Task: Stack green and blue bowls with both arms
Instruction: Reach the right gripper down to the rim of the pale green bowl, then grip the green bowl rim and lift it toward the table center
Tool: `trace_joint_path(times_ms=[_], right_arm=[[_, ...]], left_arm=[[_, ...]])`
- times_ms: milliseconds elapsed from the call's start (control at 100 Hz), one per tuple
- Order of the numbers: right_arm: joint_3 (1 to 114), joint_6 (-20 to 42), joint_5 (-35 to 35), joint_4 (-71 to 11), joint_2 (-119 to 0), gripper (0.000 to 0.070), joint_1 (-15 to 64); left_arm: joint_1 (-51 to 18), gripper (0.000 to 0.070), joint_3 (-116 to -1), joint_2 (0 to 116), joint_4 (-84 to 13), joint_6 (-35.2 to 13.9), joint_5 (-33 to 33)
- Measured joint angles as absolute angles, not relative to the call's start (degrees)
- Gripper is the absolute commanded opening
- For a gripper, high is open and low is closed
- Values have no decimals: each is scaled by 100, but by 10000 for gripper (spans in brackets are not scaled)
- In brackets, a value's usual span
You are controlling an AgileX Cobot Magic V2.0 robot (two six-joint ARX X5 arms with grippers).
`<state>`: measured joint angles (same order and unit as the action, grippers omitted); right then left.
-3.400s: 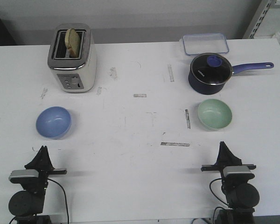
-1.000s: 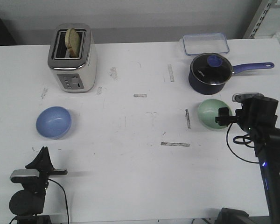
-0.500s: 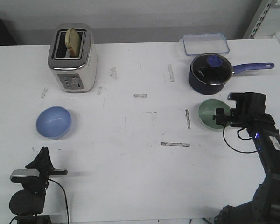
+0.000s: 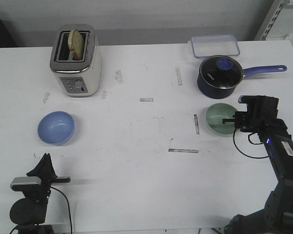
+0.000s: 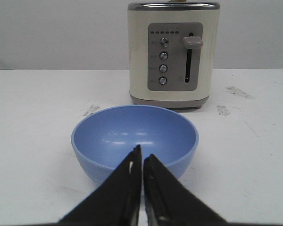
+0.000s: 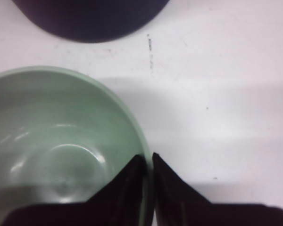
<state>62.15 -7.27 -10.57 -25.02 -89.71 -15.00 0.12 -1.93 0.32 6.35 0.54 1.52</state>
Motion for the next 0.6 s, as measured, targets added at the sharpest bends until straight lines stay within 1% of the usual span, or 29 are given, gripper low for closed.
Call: trace_joint_path(times_ms=[100,250,310,380,490,600], right_arm=[[6219,-727,-1059,-2456,-8971,5,-1500],[6394,-679,-1105,-2641,-8877,5,-1490],[6539,-574,-1256,-2773,-8711,5,-1461],[6783,-388,-1586,-2921,-8444,5,-1376],[7190,-89,-1977,-3072,-7996,5,-1024],[7314,97,-2206,-3144,-7618,5,-364]], left_arm=[[12,1,-193,32,631,54,152],[10,2,-193,32,613,54,154],[12,2,-193,32,602,54,152],[12,2,-193,32,600,54,152],[10,2,-193,32,600,54,152],[12,1,-193,32,600,54,152]])
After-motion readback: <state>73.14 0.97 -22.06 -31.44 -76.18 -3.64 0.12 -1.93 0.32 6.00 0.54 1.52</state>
